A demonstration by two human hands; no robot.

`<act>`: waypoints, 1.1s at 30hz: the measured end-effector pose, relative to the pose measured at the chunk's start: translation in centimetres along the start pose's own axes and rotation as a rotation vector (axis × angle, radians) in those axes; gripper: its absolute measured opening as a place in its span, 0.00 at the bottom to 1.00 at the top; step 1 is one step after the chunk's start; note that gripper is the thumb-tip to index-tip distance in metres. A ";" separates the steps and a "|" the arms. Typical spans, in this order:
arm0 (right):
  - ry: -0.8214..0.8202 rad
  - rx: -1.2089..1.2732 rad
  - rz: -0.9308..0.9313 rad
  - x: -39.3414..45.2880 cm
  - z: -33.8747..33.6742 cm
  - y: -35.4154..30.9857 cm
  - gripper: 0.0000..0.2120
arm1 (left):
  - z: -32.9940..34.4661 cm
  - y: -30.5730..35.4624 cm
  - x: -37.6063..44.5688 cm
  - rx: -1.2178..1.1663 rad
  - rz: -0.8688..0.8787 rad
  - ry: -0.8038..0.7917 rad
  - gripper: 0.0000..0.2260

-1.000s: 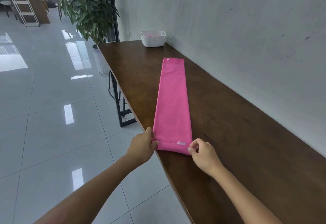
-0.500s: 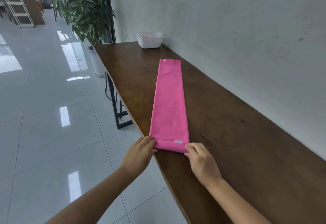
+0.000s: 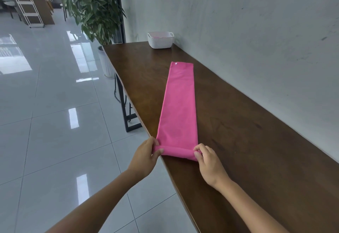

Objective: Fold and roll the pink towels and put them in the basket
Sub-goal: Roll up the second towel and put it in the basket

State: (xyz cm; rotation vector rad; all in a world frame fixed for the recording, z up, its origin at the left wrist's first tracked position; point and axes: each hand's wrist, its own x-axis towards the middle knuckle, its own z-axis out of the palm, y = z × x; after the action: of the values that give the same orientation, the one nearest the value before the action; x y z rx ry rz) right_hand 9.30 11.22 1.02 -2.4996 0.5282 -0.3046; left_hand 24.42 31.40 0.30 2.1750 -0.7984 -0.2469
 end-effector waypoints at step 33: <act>0.079 0.004 0.010 -1.2 -0.4 -0.6 0.12 | -2.0 -0.8 1.0 0.211 0.236 -0.119 0.09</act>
State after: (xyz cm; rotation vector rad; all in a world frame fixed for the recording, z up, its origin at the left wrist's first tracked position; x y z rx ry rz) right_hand 8.28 12.02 1.55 -2.4883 0.5712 -0.4011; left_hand 26.41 32.39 1.17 2.2495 -1.1847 -0.1792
